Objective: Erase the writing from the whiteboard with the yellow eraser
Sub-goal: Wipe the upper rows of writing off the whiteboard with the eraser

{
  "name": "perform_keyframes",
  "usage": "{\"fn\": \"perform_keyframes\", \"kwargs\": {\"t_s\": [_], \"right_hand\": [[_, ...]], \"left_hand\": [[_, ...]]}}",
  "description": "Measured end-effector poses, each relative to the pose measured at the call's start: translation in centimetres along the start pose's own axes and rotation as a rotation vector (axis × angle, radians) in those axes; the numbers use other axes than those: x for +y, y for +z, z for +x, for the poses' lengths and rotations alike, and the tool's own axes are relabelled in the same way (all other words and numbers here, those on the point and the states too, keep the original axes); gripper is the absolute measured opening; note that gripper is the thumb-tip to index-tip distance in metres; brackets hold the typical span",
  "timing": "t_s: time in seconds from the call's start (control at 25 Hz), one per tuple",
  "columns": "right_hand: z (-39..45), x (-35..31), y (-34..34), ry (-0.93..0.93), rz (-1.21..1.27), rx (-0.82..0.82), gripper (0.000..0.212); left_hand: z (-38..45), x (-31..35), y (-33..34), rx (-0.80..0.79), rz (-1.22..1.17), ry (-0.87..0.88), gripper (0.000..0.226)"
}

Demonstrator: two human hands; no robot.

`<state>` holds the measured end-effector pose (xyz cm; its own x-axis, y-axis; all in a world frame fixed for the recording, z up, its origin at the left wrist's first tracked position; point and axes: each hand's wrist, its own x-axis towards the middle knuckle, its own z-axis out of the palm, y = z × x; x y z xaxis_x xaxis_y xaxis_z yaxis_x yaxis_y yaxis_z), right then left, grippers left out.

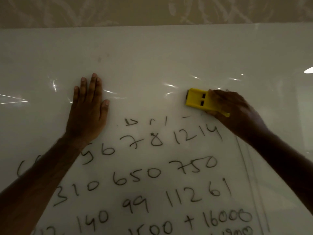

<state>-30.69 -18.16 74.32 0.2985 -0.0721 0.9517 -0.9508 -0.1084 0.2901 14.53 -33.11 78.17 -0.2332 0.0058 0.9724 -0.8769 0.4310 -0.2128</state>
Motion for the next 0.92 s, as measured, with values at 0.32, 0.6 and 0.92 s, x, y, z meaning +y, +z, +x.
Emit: {"fn": "perform_keyframes", "kwargs": {"t_s": [0.32, 0.6, 0.92], "right_hand": [[4.7, 1.5, 0.2, 0.181, 0.026, 0.053, 0.065], [-2.9, 1.0, -0.9, 0.043, 0.032, 0.036, 0.063], [4.1, 3.0, -0.8, 0.229, 0.013, 0.055, 0.064]], "left_hand": [[-0.2, 0.2, 0.2, 0.004, 0.014, -0.026, 0.070], [-0.3, -0.2, -0.1, -0.030, -0.006, -0.007, 0.071], [-0.3, -0.2, 0.1, -0.002, 0.024, 0.005, 0.070]]}}
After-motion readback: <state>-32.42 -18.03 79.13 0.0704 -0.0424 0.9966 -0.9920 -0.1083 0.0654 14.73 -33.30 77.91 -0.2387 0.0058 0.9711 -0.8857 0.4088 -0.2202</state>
